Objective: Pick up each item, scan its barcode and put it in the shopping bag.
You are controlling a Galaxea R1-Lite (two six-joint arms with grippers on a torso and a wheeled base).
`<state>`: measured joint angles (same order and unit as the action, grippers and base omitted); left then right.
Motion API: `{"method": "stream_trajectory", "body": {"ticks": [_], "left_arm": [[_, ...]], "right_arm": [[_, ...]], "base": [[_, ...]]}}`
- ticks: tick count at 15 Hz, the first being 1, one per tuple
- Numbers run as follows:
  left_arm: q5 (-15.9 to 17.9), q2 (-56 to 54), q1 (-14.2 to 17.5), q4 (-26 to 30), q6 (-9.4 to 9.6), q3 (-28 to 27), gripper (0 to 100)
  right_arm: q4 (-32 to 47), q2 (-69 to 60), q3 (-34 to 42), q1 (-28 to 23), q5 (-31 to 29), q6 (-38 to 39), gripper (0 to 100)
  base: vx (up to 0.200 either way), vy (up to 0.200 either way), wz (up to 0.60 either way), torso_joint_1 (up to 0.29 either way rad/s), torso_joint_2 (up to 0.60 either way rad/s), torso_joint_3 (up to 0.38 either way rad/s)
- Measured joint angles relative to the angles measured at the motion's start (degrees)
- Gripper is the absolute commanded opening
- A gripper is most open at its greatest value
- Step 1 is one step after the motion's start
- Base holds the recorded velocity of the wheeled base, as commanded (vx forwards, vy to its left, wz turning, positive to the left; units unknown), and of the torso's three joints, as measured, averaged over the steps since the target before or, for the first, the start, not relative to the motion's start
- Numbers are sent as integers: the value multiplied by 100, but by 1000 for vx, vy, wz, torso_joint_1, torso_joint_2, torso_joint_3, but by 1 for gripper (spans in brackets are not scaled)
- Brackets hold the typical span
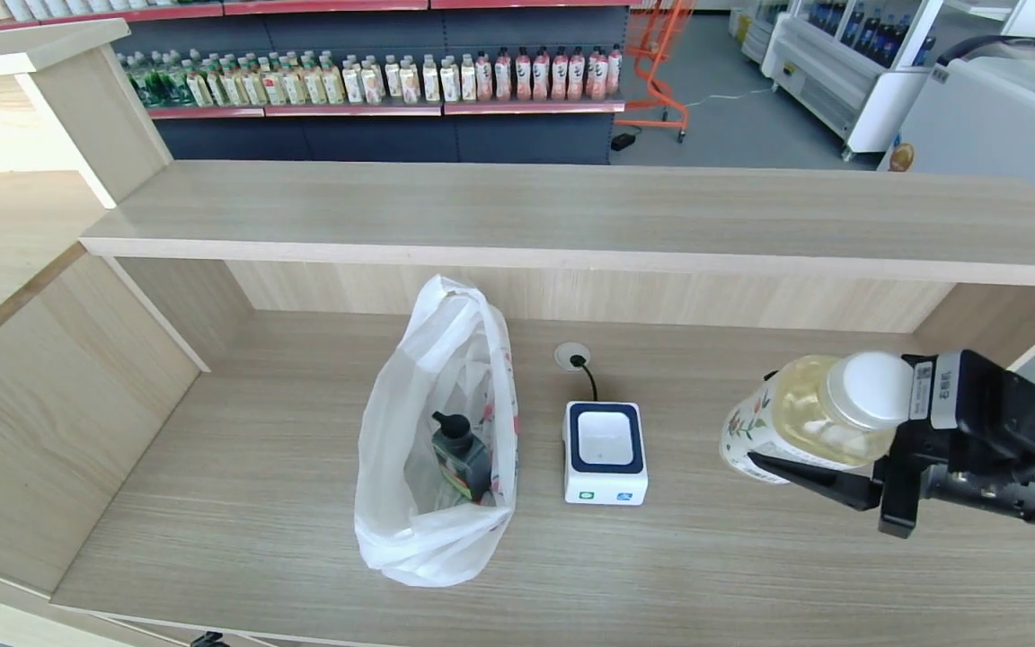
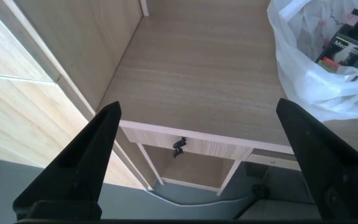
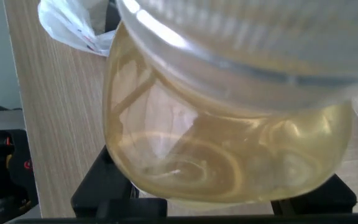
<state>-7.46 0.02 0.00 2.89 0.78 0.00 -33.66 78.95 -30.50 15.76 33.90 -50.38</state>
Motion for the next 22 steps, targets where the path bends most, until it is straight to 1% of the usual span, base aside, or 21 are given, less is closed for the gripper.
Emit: {"method": "stream_trajectory", "body": {"ticks": [2,4,6,8,11,12,13,18,22], "left_arm": [[2,0,2,1,1,0,100],[2,0,-5,1,0,0,100],[0,0,0,0,1,0,100],[0,0,0,0,0,0,100],[0,0,0,0,1,0,100],[2,0,0,0,0,0,100],[2,0,0,0,0,0,100],[2,0,0,1,0,0,100],[0,0,0,1,1,0,100]], "right_arm": [[-17,195,35,6,101,-386,0],[-200,451,21,6,211,-772,0],[-672,809,-37,-11,345,-1097,0],[-1030,1204,-83,2,628,-1303,0],[-1497,1898,-166,-102,1219,-1697,0],[-1653,2103,-194,-129,1296,-1791,0],[-1763,2285,-240,-173,1342,-1842,0],[-1809,2860,-378,-273,1503,-2121,0],[-1843,3135,-607,-278,1520,-1914,0]], "base": [[0,0,0,0,0,0],[0,0,0,0,0,0],[0,0,0,0,0,0],[0,0,0,0,0,0],[0,0,0,0,0,0],[0,0,0,0,0,0],[0,0,0,0,0,0],[0,0,0,0,0,0],[0,0,0,0,0,0]]}}
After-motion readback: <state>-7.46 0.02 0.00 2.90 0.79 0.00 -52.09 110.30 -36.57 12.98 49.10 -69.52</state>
